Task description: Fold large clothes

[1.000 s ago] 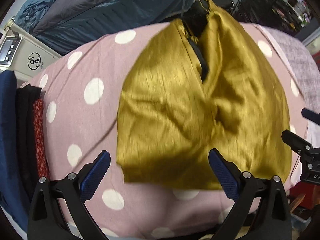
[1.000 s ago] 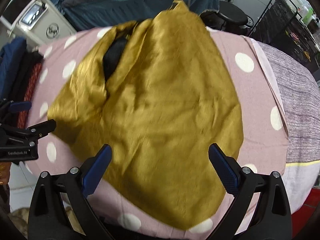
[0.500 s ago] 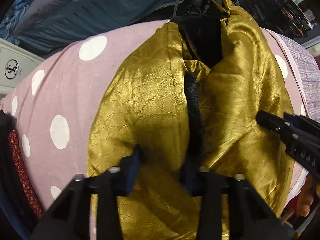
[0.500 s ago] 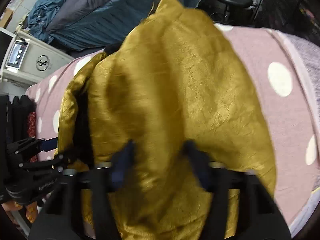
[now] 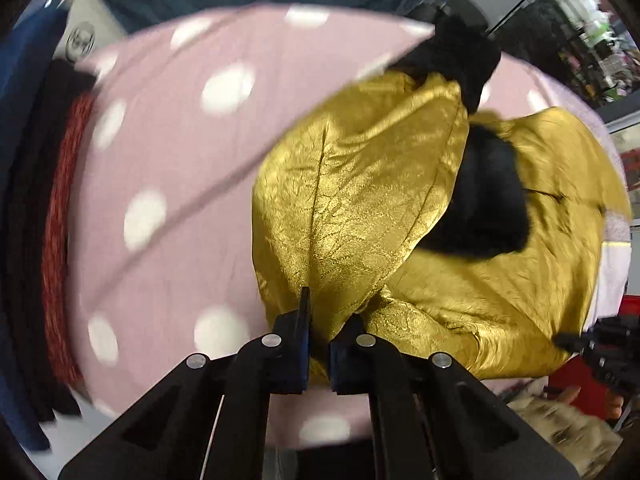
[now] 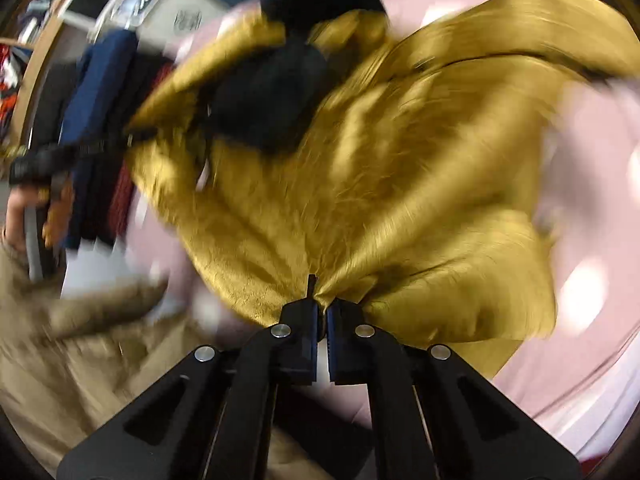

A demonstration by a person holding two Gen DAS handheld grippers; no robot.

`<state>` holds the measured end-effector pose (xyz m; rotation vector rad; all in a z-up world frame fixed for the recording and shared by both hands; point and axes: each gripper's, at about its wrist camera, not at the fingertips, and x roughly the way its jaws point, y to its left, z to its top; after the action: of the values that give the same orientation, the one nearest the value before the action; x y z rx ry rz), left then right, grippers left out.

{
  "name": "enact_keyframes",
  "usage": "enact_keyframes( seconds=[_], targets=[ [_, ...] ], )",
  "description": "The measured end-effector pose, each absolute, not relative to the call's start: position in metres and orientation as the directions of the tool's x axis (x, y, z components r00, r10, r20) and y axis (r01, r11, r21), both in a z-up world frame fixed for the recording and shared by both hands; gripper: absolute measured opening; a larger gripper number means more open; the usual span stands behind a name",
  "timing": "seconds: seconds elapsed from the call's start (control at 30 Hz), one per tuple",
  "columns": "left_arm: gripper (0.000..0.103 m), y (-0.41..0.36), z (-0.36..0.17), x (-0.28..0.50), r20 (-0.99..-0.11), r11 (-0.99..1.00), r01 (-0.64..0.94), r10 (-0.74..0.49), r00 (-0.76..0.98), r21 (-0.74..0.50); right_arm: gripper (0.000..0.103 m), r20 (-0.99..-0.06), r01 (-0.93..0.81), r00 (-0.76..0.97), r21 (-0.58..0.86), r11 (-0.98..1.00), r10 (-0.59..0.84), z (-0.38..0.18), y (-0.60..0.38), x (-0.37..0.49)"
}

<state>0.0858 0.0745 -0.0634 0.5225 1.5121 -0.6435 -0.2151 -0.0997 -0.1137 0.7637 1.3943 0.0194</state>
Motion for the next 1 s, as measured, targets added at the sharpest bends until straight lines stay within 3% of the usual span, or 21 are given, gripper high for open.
enact_keyframes(
  seconds=[0.1,0.17,0.23,0.27,0.3,0.4,0.53,0.6,0.73,0.77,0.8,0.83,0.9,1.0],
  targets=[
    [0.006,0.123,-0.104,0.058,-0.993,0.787,0.615,0.037,-0.113,-0.041,0.006,-0.874,0.383,0.149,0.481,0.788,0.462,-0.126,-0.058,-0.224],
    [0.006,0.142,-0.124,0.046,-0.987,0.814,0.580,0.069,-0.145,-0.028,0.016,-0.903,0.377,0.122,0.426,0.822,0.412,-0.123,-0.054,-0.221],
    [0.006,0.156,-0.133,0.037,-0.985,0.834,0.551,0.078,-0.155,-0.021,0.052,-0.927,0.365,0.114,0.374,0.853,0.358,-0.108,-0.060,-0.220],
    [0.006,0.160,-0.134,0.035,-0.986,0.841,0.541,0.072,-0.154,-0.023,0.085,-0.938,0.359,0.098,0.345,0.867,0.332,-0.101,-0.064,-0.217],
    [0.006,0.159,-0.132,0.035,-0.987,0.845,0.533,0.065,-0.150,-0.026,0.090,-0.950,0.341,0.089,0.311,0.887,0.299,-0.091,-0.069,-0.217],
    [0.006,0.163,-0.124,0.036,-0.992,0.864,0.502,0.023,-0.123,-0.042,0.090,-0.955,0.337,0.174,0.287,0.897,0.241,-0.063,-0.096,-0.219],
    [0.006,0.165,-0.114,0.026,-0.996,0.869,0.492,-0.005,-0.092,-0.050,0.090,-0.871,0.431,0.379,0.464,0.774,0.312,-0.058,-0.135,-0.195],
    [0.006,0.166,-0.110,0.020,-0.996,0.869,0.491,-0.015,-0.083,-0.054,0.090,-0.826,0.478,0.428,0.552,0.683,0.367,-0.086,-0.138,-0.167],
    [0.006,0.183,-0.106,0.013,-0.997,0.878,0.473,-0.043,-0.070,-0.072,0.086,-0.813,0.585,0.399,0.582,0.564,0.425,-0.155,-0.133,-0.126],
    [0.006,0.184,-0.105,0.012,-0.997,0.879,0.471,-0.046,-0.068,-0.072,0.074,-0.794,0.616,0.394,0.602,0.508,0.463,-0.176,-0.131,-0.119],
    [0.006,0.185,-0.103,0.011,-0.997,0.879,0.472,-0.047,-0.065,-0.072,0.052,-0.764,0.632,0.403,0.630,0.451,0.504,-0.192,-0.129,-0.115],
    [0.006,0.185,-0.103,0.011,-0.997,0.877,0.476,-0.047,-0.060,-0.070,0.042,-0.727,0.642,0.430,0.663,0.385,0.536,-0.203,-0.127,-0.113],
    [0.006,0.185,-0.098,0.006,-0.998,0.873,0.483,-0.043,-0.047,-0.060,0.029,-0.681,0.630,0.490,0.708,0.318,0.544,-0.206,-0.128,-0.112],
    [0.006,0.185,-0.088,-0.001,-0.999,0.877,0.477,-0.040,-0.032,-0.051,0.022,-0.648,0.565,0.565,0.755,0.332,0.510,-0.178,-0.140,-0.114]
  ],
)
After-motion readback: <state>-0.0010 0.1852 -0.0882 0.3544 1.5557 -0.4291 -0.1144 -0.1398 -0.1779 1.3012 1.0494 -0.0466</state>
